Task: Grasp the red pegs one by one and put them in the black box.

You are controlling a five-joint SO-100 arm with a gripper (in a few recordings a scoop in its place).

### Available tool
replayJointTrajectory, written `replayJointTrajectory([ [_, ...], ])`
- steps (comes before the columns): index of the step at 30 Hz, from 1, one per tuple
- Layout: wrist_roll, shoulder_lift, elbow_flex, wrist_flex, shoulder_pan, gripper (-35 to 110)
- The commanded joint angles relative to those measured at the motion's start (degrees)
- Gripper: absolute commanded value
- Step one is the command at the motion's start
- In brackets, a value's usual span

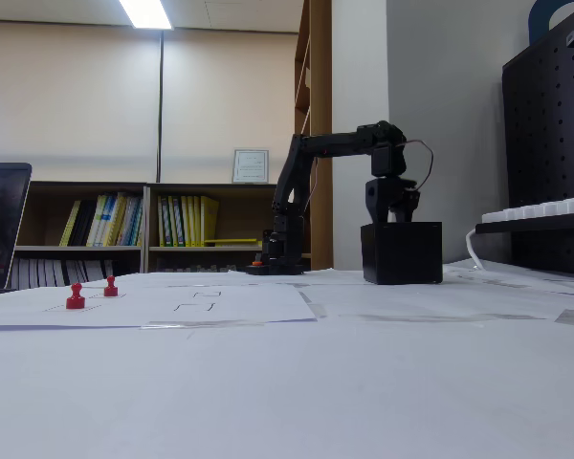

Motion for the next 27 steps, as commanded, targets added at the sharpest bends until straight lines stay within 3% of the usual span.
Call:
replayJointTrajectory([
  [1,-0.5,-3.3,9.4,3.2,0.6,31],
  [7,3.1,-25.0,12.1,-0.4,11.0,30],
  [11,17.8,-43.7,-18.0,-13.2,27.9,30],
  [15,35.9,-50.8,-42.9,-30.8,45.7,26],
  [19,47.5,-47.4,-60.8,-58.1,61.1,26],
  [22,44.6,-39.9,-67.1,-81.7,66.1,26],
  [27,38.5,-27.9,-69.8,-102.5,70.9,26],
])
